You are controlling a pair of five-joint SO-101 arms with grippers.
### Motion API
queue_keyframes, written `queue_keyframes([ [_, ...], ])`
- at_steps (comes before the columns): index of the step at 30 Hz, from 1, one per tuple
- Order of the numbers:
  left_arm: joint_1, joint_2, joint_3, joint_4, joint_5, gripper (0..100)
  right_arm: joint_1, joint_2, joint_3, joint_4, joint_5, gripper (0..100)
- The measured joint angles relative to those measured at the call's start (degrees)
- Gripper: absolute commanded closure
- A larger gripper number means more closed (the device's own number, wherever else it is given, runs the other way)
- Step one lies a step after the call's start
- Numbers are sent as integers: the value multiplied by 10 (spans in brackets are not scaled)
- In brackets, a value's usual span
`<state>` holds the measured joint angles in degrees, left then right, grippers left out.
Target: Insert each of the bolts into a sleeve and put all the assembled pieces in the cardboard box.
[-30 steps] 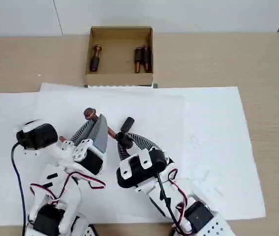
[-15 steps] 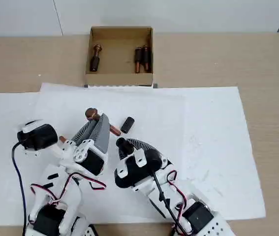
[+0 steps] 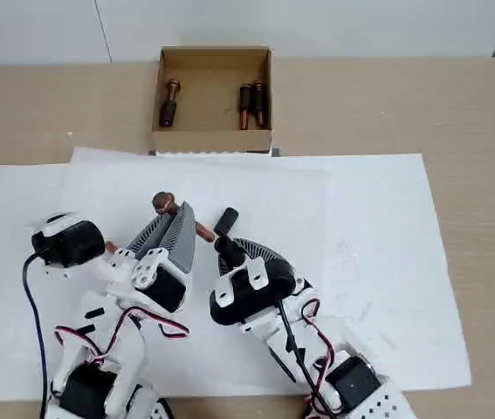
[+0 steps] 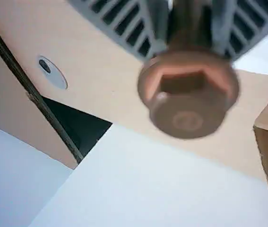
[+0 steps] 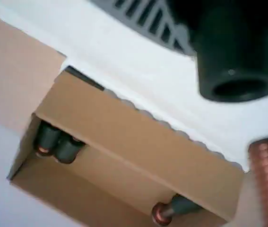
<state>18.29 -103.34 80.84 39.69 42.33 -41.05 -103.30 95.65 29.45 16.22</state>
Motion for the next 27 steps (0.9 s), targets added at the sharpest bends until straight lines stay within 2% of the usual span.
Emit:
queue_keyframes([
  [8, 38, -1, 0, 0, 0, 994, 1, 1, 0, -30, 30, 995],
  [17, 38, -2, 10, -1, -4, 994, 2, 2, 0, -31, 36, 995],
  [22, 38, -3, 11, -10, -31, 994, 2, 2, 0, -31, 36, 995],
  [27, 18, -1, 12, -26, -35, 994, 1, 1, 0, -32, 37, 995],
])
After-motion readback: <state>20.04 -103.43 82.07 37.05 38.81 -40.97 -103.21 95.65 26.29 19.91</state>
